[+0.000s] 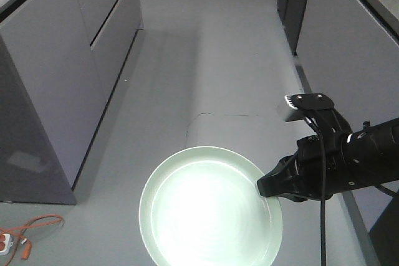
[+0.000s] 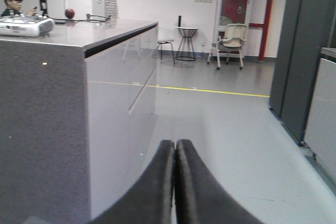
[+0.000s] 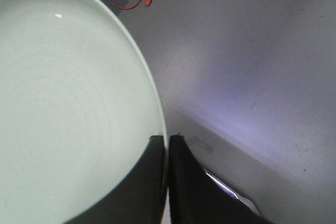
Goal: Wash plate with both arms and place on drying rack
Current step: 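Carry the plate in the right gripper while driving down the aisle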
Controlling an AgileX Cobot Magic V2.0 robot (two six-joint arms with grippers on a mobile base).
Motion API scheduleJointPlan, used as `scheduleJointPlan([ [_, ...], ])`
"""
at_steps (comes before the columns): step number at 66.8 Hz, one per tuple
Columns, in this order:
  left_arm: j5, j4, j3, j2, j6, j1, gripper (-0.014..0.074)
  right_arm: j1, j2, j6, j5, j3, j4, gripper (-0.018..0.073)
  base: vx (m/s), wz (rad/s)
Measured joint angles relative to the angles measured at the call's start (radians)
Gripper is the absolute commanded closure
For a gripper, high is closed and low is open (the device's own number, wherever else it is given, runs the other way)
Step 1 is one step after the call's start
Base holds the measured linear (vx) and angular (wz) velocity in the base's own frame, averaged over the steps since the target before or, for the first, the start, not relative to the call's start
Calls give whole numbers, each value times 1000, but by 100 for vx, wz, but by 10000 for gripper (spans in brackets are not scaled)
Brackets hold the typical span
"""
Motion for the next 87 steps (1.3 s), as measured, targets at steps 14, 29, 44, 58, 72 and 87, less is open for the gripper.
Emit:
scheduleJointPlan([
  [14, 0, 0, 0, 0, 0, 0, 603, 0, 0, 0, 0, 0, 0, 561, 6, 26],
  [29, 0, 0, 0, 0, 0, 0, 603, 0, 0, 0, 0, 0, 0, 561, 7, 22],
  [44, 0, 0, 0, 0, 0, 0, 603, 0, 0, 0, 0, 0, 0, 561, 8, 14],
  [58, 0, 0, 0, 0, 0, 0, 603, 0, 0, 0, 0, 0, 0, 561, 9, 9],
  [72, 0, 0, 0, 0, 0, 0, 603, 0, 0, 0, 0, 0, 0, 561, 11, 7],
  [87, 0, 0, 0, 0, 0, 0, 603, 0, 0, 0, 0, 0, 0, 561, 13, 5],
])
